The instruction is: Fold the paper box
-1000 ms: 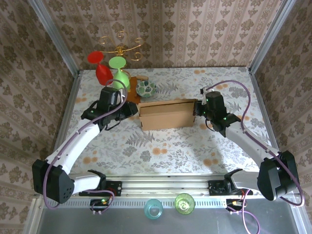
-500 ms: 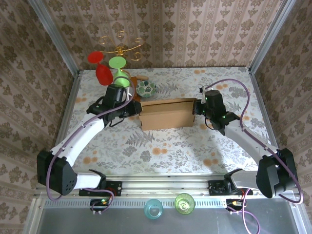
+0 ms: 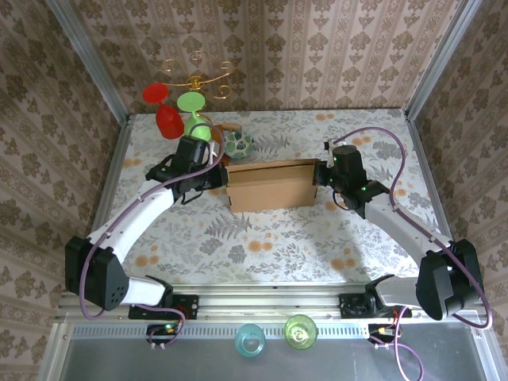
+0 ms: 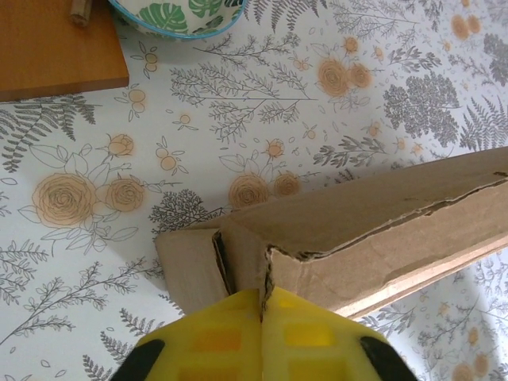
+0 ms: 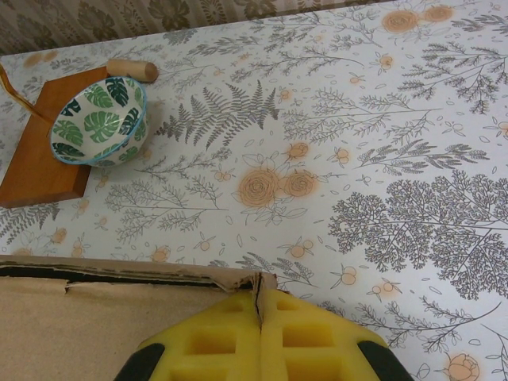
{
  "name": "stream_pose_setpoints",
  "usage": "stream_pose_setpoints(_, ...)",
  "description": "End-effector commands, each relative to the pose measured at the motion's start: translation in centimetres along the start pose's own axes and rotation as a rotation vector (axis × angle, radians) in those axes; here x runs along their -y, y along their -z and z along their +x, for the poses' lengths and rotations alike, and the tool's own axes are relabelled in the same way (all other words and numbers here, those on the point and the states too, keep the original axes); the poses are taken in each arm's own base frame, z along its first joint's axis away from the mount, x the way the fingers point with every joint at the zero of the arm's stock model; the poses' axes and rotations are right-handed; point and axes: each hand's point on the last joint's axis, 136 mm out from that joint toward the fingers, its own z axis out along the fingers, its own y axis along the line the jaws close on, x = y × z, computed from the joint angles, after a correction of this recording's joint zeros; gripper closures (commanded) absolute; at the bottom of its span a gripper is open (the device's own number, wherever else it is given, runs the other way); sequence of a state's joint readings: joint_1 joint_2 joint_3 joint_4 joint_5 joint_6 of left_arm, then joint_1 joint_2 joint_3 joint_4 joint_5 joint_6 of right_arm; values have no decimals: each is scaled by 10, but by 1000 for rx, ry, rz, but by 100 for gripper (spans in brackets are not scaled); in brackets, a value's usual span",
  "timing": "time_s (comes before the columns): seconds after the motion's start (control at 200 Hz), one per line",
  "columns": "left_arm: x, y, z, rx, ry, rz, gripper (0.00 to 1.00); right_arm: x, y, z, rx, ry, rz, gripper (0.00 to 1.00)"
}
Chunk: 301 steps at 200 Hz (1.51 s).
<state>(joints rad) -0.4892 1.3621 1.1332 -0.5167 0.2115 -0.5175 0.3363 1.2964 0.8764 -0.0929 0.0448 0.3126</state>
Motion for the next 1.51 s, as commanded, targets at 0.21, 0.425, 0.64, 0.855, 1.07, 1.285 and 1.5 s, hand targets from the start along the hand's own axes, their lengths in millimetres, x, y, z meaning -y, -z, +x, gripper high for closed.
stream_pose_setpoints(0.21, -7, -5, 12, -20, -41, -42, 100, 16, -4, 79, -279, 37, 51, 100)
stream_pose_setpoints(0.425, -12, -9, 26, -15, -66, -73, 100, 20, -4, 89, -275, 46, 52, 100)
stream_pose_setpoints(0.64, -20, -15, 39, -19, -53, -96, 100, 21, -3, 94, -273, 45, 48, 100)
stream_pose_setpoints(0.855, -25, -17, 43, -19, -59, -117, 100, 19, 0, 90, -289, 28, 48, 92)
stream_pose_setpoints(1.07, -28, -19, 43, -17, -62, -133, 100, 9, 13, 67, -289, -61, 36, 65)
stream_pose_setpoints(1.285, -27, -19, 41, -13, -68, -138, 100, 0, 28, 44, -280, -157, 26, 50)
stream_pose_setpoints(1.5, -26, -20, 39, -13, -70, -139, 100, 0, 44, 27, -268, -275, 20, 41)
